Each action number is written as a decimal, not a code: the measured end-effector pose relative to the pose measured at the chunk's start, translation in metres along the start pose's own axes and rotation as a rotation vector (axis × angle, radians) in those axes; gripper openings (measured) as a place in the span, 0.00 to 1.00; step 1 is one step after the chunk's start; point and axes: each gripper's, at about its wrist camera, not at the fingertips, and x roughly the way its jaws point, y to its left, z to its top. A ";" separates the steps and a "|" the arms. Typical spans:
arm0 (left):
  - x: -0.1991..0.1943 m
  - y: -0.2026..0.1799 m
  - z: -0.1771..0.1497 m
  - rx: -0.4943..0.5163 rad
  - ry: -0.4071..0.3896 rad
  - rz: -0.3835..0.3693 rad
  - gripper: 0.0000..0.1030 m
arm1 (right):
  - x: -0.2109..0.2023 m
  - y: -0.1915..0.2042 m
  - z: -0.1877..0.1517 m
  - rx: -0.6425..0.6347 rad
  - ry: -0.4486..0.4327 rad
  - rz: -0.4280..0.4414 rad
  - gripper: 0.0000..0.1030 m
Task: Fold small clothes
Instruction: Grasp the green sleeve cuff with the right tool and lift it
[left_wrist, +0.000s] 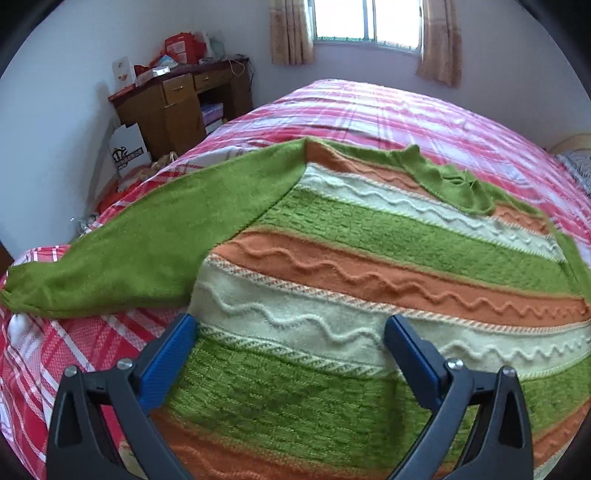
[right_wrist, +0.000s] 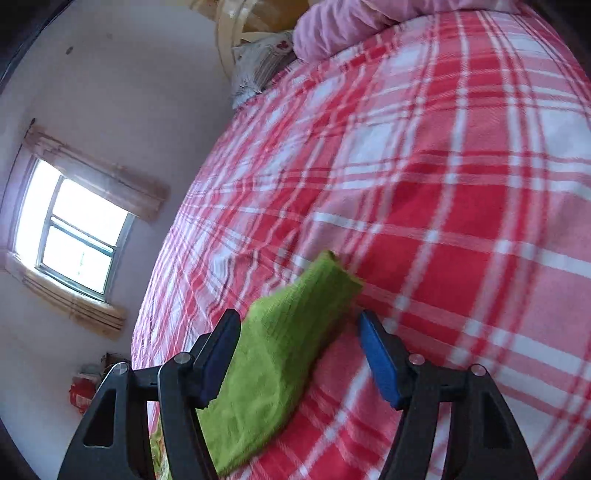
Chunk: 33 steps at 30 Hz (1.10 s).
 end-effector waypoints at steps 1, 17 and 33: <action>-0.002 -0.001 -0.001 0.006 -0.005 -0.006 1.00 | 0.005 0.004 0.000 -0.011 0.007 0.012 0.51; -0.001 0.003 -0.003 -0.007 -0.024 -0.052 1.00 | -0.049 0.115 -0.055 -0.397 -0.025 0.121 0.11; -0.003 0.018 -0.005 -0.072 -0.065 -0.138 1.00 | -0.039 0.337 -0.320 -0.935 0.261 0.340 0.11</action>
